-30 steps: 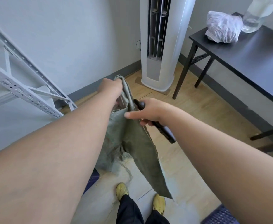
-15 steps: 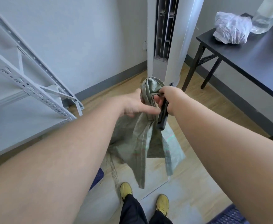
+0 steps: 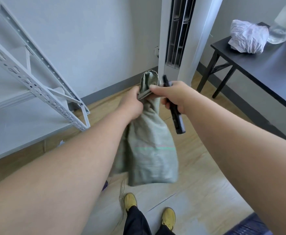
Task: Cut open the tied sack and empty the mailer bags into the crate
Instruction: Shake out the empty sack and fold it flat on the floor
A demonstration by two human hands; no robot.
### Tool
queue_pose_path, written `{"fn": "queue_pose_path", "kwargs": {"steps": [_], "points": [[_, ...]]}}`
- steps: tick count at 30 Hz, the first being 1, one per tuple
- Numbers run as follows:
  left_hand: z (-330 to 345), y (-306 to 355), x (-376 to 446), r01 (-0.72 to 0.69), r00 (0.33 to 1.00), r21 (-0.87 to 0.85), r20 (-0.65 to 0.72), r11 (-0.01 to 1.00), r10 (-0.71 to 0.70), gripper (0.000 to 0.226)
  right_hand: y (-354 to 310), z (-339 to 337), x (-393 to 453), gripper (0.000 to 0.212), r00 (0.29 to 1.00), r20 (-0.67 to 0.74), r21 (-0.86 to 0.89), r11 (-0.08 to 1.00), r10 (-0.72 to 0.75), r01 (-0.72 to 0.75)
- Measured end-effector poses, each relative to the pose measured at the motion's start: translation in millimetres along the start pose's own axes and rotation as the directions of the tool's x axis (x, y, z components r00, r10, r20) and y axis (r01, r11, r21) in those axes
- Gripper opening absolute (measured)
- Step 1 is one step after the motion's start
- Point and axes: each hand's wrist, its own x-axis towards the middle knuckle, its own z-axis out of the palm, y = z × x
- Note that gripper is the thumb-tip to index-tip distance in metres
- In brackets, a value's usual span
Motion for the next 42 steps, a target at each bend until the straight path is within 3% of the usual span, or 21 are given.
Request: {"fn": "queue_pose_path", "kwargs": {"steps": [3, 5, 7, 9, 11, 13, 14, 16, 18, 21, 24, 27, 29, 31, 33, 36, 38, 40, 42], "points": [[-28, -4, 13, 0.012, 0.997, 0.116, 0.070, 0.993, -0.020, 0.039, 14, -6, 1, 0.054, 0.962, -0.187, -0.167, 0.971, -0.201, 0.171], [-43, -1, 17, -0.007, 0.994, 0.105, 0.112, 0.994, -0.005, 0.045, 21, -5, -1, 0.071, 0.962, -0.108, -0.195, 0.954, -0.249, 0.225], [-54, 4, 19, -0.045, 0.990, 0.086, 0.134, 0.995, 0.033, 0.046, 25, -1, -1, 0.063, 0.970, -0.025, -0.169, 0.958, -0.240, 0.233], [-62, 10, 20, -0.117, 0.988, 0.123, 0.112, 0.986, 0.103, 0.046, 26, 3, 1, 0.032, 0.976, -0.016, -0.122, 0.969, -0.218, 0.214], [-67, 12, 24, -0.168, 0.974, 0.293, -0.096, 0.941, 0.204, 0.044, 24, 3, 2, 0.021, 0.974, -0.073, -0.024, 0.976, -0.216, 0.215], [-69, 1, 23, -0.082, 0.859, 0.379, -0.442, 0.922, 0.259, 0.043, 16, 2, 4, 0.019, 0.962, -0.158, 0.085, 0.968, -0.221, 0.236], [-67, -8, 17, -0.037, 0.794, 0.302, -0.570, 0.953, 0.212, 0.054, 10, 1, 5, 0.018, 0.956, -0.191, 0.121, 0.961, -0.223, 0.248], [-54, -32, 0, 0.055, 0.734, 0.017, -0.679, 0.998, -0.028, 0.086, -5, -1, 7, 0.018, 0.948, -0.228, 0.136, 0.957, -0.220, 0.255], [-30, -60, -19, 0.200, 0.738, -0.226, -0.605, 0.953, -0.298, 0.111, -19, -3, 8, 0.019, 0.955, -0.214, 0.111, 0.966, -0.205, 0.233], [1, -100, -38, 0.330, 0.803, -0.506, -0.293, 0.797, -0.519, 0.129, -35, -9, 8, 0.021, 0.987, -0.055, 0.151, 0.976, -0.151, 0.157], [8, -131, -46, 0.371, 0.837, -0.593, -0.119, 0.714, -0.534, 0.134, -41, -26, 9, 0.018, 0.990, 0.133, 0.275, 0.961, -0.052, 0.014], [-4, -150, -44, 0.416, 0.828, -0.481, -0.150, 0.771, -0.541, 0.132, -41, -49, 11, 0.022, 0.960, 0.279, 0.298, 0.948, 0.027, -0.114], [-7, -149, -40, 0.379, 0.879, -0.488, -0.074, 0.786, -0.470, 0.122, -40, -59, 14, 0.024, 0.936, 0.351, 0.317, 0.937, 0.027, -0.146], [-2, -136, -36, 0.337, 0.939, -0.546, 0.136, 0.767, -0.315, 0.098, -37, -58, 21, 0.023, 0.942, 0.333, 0.360, 0.918, 0.038, -0.165], [11, -116, -34, 0.372, 0.919, -0.577, 0.339, 0.727, -0.202, 0.067, -33, -47, 27, 0.020, 0.968, 0.240, 0.391, 0.906, 0.071, -0.163], [35, -88, -33, 0.468, 0.877, -0.636, 0.422, 0.614, -0.231, 0.038, -25, -27, 37, 0.010, 0.987, 0.133, 0.454, 0.879, 0.094, -0.145], [40, -72, -30, 0.521, 0.853, -0.706, 0.452, 0.479, -0.261, 0.016, -21, -25, 41, 0.014, 0.993, 0.093, 0.523, 0.845, 0.079, -0.116], [35, -63, -20, 0.538, 0.841, -0.779, 0.474, 0.320, -0.261, 0.023, -15, -34, 42, 0.031, 0.999, 0.039, 0.531, 0.846, 0.031, -0.047], [23, -59, -7, 0.504, 0.858, -0.842, 0.461, 0.194, -0.227, 0.037, 3, -48, 42, 0.051, 0.999, -0.032, 0.411, 0.912, 0.001, 0.012]]}}
